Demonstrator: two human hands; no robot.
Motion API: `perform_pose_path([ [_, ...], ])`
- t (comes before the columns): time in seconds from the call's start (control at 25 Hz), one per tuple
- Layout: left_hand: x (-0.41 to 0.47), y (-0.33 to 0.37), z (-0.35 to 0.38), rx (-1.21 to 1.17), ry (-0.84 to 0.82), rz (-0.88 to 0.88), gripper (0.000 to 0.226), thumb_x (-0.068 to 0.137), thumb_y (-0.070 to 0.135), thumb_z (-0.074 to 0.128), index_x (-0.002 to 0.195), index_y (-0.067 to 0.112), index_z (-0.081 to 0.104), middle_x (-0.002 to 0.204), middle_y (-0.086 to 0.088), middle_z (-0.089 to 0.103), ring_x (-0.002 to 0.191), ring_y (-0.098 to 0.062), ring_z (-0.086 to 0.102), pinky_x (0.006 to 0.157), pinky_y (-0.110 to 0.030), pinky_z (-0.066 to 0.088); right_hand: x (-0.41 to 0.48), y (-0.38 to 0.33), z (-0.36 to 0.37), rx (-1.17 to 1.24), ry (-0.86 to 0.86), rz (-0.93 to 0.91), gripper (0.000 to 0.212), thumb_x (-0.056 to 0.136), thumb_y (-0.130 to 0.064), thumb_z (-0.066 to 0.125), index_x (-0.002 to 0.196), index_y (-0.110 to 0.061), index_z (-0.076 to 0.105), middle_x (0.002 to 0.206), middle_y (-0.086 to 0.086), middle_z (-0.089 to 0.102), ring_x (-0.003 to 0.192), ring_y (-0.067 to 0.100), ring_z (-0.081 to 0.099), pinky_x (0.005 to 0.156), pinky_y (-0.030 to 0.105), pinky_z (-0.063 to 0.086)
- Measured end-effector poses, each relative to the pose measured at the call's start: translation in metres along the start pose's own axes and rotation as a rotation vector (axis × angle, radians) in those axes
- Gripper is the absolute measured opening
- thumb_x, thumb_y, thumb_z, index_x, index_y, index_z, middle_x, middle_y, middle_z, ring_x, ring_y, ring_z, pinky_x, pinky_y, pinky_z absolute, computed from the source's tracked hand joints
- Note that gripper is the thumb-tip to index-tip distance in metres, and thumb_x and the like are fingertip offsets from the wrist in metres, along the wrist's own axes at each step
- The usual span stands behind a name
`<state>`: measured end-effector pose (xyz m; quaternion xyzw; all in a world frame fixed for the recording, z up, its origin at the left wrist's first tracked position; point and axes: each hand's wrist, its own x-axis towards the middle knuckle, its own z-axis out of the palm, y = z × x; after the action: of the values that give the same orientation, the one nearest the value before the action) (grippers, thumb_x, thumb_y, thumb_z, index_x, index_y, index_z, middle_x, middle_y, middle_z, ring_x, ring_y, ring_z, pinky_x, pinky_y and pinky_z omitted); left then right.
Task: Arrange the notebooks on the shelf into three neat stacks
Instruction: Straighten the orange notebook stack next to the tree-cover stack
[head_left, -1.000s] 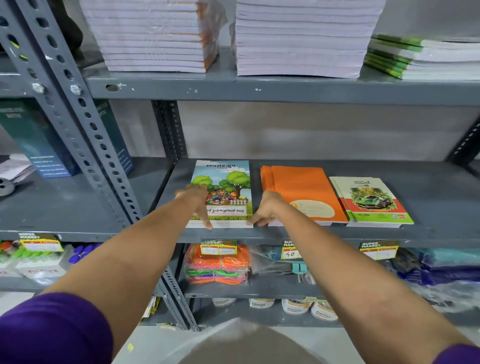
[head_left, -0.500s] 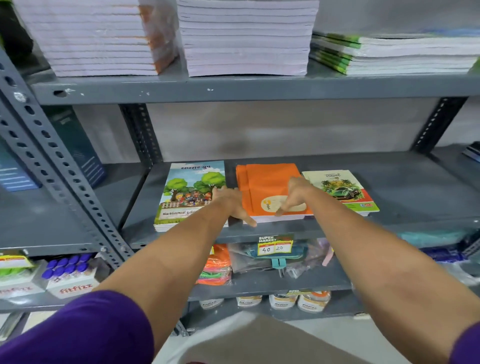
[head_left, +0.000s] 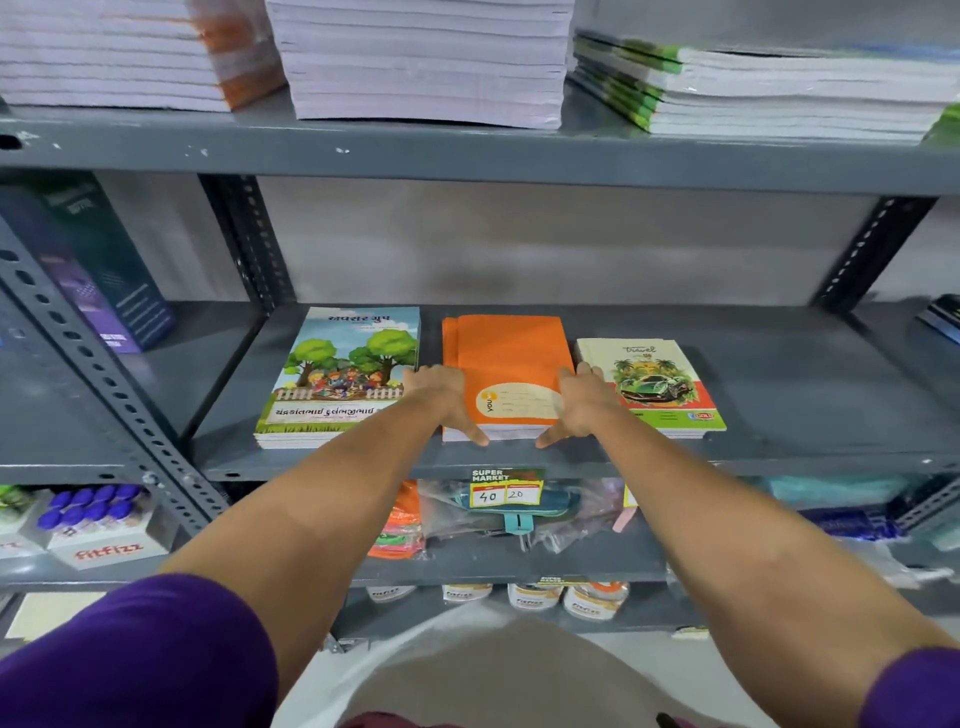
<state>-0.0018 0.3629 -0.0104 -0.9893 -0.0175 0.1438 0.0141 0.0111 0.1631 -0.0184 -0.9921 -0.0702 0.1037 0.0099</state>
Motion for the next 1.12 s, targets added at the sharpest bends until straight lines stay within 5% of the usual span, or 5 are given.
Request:
perform_pose_path([
  [0.24,-0.005,-0.002,-0.002,-0.005,0.045,-0.002,0.092,0.039,0.071,0.08,0.105,0.012,0.057,0.096,-0.002,0.064,0.092,-0.025,0.063,0.075,-0.037,0.05,0.004,-0.003,0.008,0.154,0.006,-0.046,0.107,0.051,-0.051,0.09,0.136,-0.015,0.035,0.129,0.013,0.041,0.124,0.032,0.042,0.101,0.044,0.043],
  [0.52,-0.011,0.001,0.003,-0.021,0.092,-0.039,0.083,0.037,0.071,0.081,0.089,0.011,0.058,0.068,0.003,0.055,0.067,-0.02,0.057,0.059,-0.031,0.05,0.008,-0.001,0.011,0.26,-0.033,-0.064,0.105,0.053,-0.037,0.093,0.135,-0.019,0.03,0.126,0.014,0.051,0.114,0.034,0.053,0.092,0.042,0.046],
  [0.68,-0.009,-0.006,0.002,-0.084,0.015,-0.057,0.097,0.036,0.073,0.08,0.107,0.011,0.058,0.089,0.0,0.064,0.083,-0.022,0.063,0.072,-0.034,0.054,0.011,0.008,0.012,0.211,-0.037,-0.123,0.108,0.053,-0.041,0.091,0.139,-0.023,0.029,0.131,0.014,0.049,0.118,0.034,0.052,0.093,0.042,0.045],
  [0.8,-0.006,-0.008,0.003,-0.095,0.035,0.047,0.119,0.038,0.069,0.082,0.134,0.017,0.036,0.123,-0.005,0.056,0.111,-0.029,0.057,0.09,-0.044,0.05,0.01,0.017,0.016,0.232,-0.029,-0.142,0.115,0.055,-0.043,0.09,0.147,-0.031,0.022,0.149,0.015,0.028,0.132,0.036,0.04,0.104,0.046,0.039],
  [1.12,0.007,-0.01,0.018,-0.03,0.127,0.19,0.094,0.051,0.07,0.075,0.134,0.036,0.047,0.141,0.003,0.044,0.12,-0.024,0.051,0.087,-0.04,0.05,0.013,0.019,0.016,0.141,0.008,-0.229,0.105,0.063,-0.051,0.082,0.15,-0.033,0.026,0.161,0.009,0.016,0.142,0.034,0.03,0.113,0.046,0.031],
])
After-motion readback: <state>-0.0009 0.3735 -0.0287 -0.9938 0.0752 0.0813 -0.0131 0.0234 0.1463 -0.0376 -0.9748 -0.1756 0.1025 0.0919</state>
